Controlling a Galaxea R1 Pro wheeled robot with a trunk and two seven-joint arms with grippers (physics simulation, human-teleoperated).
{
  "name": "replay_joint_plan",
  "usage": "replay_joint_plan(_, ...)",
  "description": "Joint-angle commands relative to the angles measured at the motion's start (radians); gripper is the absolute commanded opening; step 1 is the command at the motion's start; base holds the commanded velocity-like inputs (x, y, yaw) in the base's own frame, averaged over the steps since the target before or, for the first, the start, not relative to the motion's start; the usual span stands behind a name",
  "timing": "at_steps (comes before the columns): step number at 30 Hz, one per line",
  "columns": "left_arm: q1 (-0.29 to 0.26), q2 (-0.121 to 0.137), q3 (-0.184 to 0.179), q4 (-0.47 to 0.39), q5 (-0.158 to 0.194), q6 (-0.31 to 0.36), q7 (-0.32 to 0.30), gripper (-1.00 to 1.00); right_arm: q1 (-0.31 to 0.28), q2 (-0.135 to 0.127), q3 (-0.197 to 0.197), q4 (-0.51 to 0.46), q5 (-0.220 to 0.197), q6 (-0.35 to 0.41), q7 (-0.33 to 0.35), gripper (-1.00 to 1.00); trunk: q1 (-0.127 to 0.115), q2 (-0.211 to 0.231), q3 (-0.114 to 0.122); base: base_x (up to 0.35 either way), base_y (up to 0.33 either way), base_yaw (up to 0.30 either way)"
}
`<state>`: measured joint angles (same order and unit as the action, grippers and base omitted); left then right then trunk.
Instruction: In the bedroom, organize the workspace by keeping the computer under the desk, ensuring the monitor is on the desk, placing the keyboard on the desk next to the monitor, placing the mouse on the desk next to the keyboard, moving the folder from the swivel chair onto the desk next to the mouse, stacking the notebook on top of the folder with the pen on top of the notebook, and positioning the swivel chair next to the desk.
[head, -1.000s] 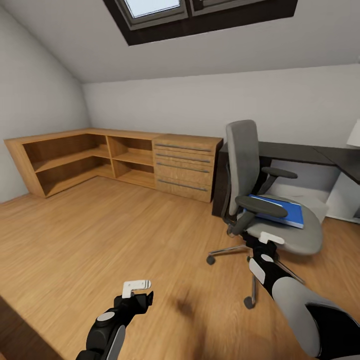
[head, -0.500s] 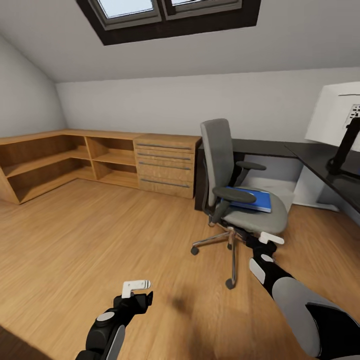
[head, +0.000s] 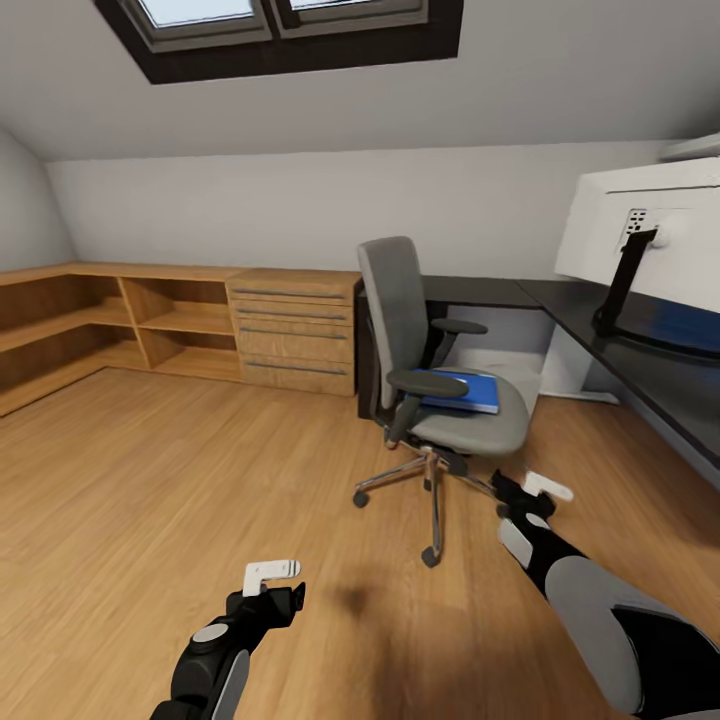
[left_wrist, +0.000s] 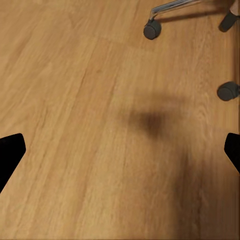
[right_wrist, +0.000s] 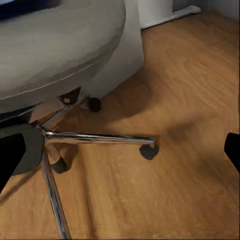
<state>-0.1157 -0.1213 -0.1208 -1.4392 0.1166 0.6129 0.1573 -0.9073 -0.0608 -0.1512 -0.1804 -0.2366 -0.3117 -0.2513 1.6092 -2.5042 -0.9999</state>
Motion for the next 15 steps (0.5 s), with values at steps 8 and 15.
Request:
replay_joint_plan(8,0.0,0.001,0.0,-0.001,0.011,0.004,0.009,1.0,-0.001,-0.002,-0.001,0.007,-0.256,-0.006,0.06,1.0,0.0,0.0,-0.001,0.0,0.0,-0.05)
replay_joint_plan(15,0.0,0.002,0.002,-0.003,0.011,0.004,0.01,1.0,-0.001,-0.031,-0.004,0.004,-0.43,0.0,0.072,1.0,0.0,0.0,-0.001,0.0,0.0,-0.006)
